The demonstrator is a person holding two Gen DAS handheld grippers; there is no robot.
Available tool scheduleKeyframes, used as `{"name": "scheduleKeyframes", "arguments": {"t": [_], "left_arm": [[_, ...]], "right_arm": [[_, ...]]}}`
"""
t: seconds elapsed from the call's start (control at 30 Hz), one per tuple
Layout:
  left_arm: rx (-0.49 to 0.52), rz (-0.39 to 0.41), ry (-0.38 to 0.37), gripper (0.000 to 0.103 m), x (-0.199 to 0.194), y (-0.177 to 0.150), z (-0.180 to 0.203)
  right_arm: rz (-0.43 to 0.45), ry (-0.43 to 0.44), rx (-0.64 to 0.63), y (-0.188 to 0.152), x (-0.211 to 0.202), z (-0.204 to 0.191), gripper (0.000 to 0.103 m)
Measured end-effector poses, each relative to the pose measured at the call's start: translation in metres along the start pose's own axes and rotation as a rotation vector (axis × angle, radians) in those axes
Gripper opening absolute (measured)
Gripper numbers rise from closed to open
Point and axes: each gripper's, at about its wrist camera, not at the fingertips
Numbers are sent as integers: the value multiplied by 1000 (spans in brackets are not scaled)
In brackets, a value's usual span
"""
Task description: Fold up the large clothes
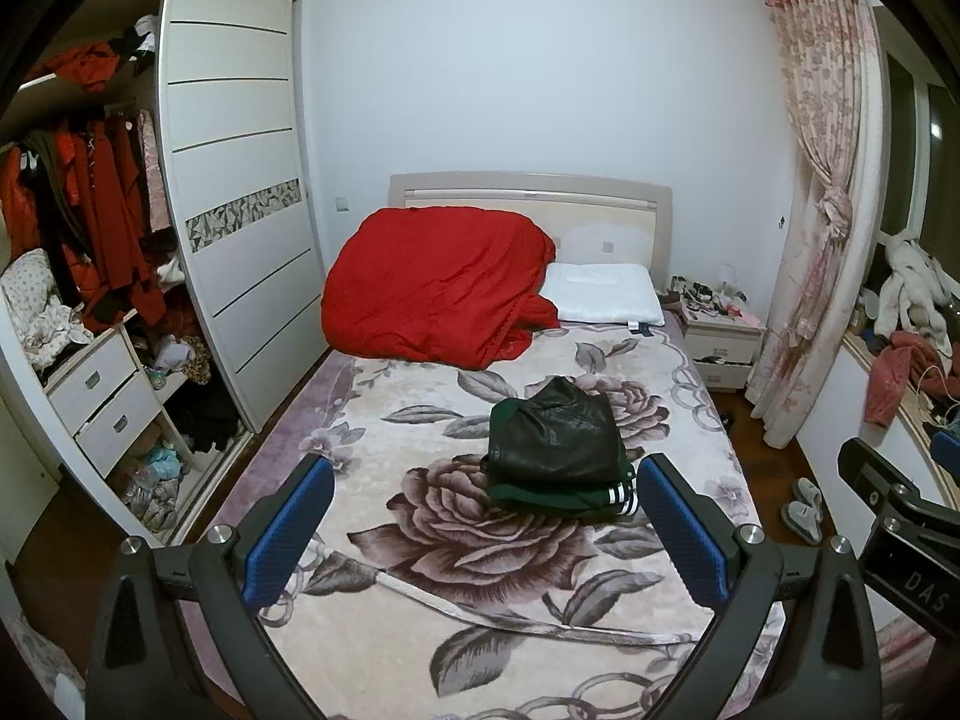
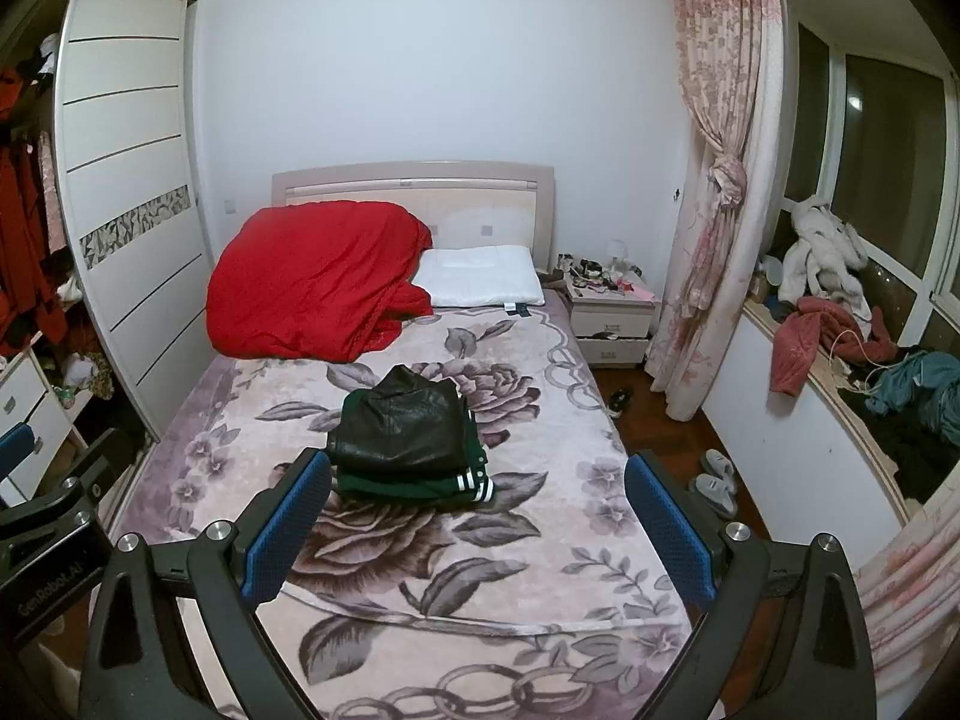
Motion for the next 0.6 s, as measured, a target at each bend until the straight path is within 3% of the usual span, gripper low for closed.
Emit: {"name": "scheduleKeyframes", "arguments": {"t": [0.6], "left_arm": [[-5,9,4,103,0,4,-3]], "right_arm": [[-3,-5,9,-11,-10,1,100]]}}
Point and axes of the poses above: each gripper's, at about its wrist camera, not at the fingertips, and x roughly the way its jaws point, z to its right, y to its top, and after that the axes turned 2 degrees about -z, right-handed
